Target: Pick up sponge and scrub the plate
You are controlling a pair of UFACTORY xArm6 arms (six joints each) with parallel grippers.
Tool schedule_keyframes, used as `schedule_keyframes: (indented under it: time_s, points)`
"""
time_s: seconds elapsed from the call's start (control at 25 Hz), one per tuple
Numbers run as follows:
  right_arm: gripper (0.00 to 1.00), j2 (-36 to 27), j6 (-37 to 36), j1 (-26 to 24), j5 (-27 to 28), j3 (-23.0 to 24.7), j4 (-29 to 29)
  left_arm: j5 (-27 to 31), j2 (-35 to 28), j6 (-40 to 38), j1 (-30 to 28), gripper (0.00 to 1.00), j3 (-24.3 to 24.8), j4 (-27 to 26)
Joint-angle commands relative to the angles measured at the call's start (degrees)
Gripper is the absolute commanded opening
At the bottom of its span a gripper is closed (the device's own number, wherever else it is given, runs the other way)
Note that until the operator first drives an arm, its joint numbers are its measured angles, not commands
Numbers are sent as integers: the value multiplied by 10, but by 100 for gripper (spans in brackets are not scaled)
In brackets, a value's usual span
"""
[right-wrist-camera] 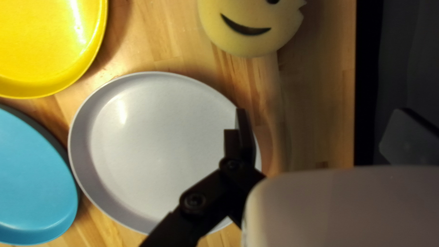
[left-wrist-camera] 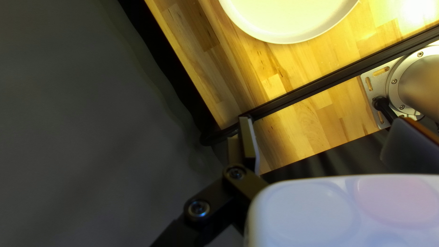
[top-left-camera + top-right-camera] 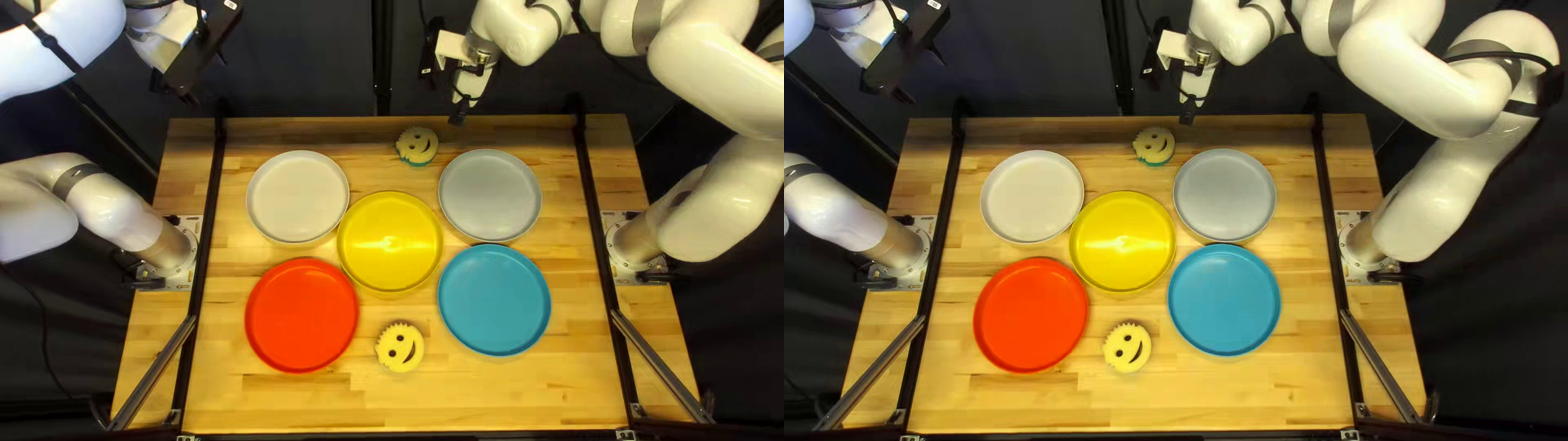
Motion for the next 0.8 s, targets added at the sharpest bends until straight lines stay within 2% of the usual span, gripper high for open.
schedule_keyframes:
  time_s: [0.04, 0.32, 0.64, 0.8]
  points:
    - [100, 37, -34, 15, -12, -29, 11, 0, 0, 0, 0, 100, 0, 0]
    - [100, 86, -76, 28, -24, -70, 8, 0, 0, 0, 0, 100, 0, 0]
    - [100, 163, -113, 27, 19, -150, -5, 0, 0, 0, 0, 100, 0, 0]
    - [100, 180, -125, 21, 27, -167, -3, 0, 0, 0, 0, 100, 0, 0]
